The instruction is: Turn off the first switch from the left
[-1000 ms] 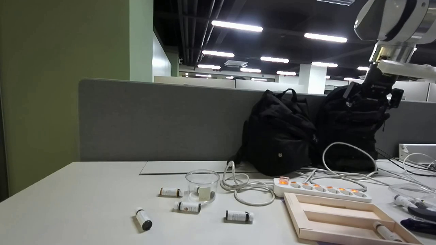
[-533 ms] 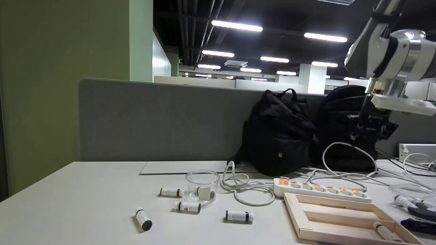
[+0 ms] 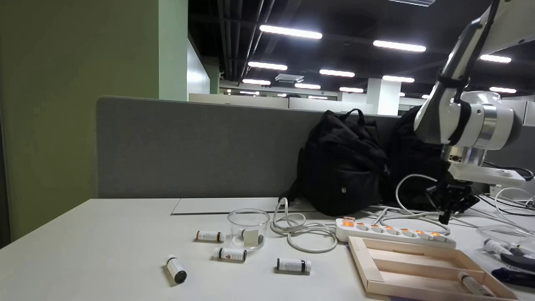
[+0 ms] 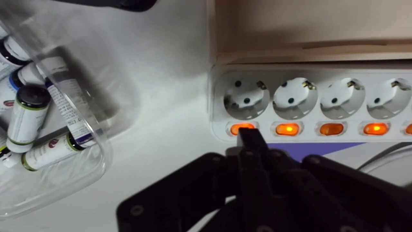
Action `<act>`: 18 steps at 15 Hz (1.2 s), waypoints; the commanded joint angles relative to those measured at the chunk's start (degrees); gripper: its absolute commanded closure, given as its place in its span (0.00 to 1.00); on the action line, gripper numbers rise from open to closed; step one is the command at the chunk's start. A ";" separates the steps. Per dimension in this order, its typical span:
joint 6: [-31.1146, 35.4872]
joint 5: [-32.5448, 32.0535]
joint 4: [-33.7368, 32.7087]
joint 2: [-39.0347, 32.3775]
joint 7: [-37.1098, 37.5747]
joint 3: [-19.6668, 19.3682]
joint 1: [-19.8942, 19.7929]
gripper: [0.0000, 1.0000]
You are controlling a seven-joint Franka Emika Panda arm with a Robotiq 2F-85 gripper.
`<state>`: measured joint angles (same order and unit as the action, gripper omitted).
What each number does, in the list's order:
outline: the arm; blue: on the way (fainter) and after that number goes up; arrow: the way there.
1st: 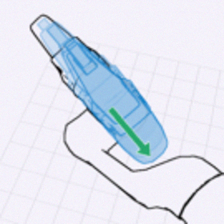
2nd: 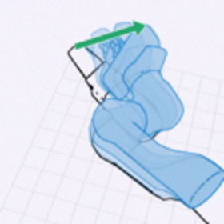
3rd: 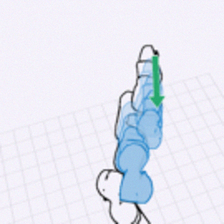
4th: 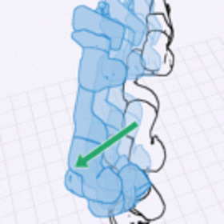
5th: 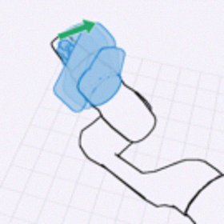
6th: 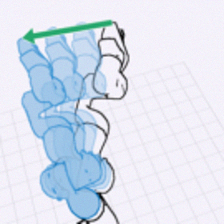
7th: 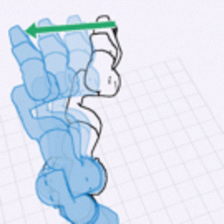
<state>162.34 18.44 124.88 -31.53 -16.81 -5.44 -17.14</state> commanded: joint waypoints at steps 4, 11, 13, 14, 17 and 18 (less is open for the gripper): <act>-0.55 -4.69 -9.33 -7.81 4.73 1.54 -1.86 1.00; -4.20 -6.89 -12.51 -10.31 9.32 0.29 -0.77 1.00; -5.64 -7.20 -13.04 -9.91 10.65 -0.27 -0.29 1.00; -6.57 -7.66 -13.26 -9.55 11.60 -0.87 0.25 1.00; -9.58 -8.89 -13.89 -8.76 13.64 -2.31 1.58 1.00; -10.33 -9.28 -14.03 -8.59 14.07 -2.52 1.86 1.00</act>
<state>155.65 11.19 111.95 -41.15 -6.70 -6.38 -16.81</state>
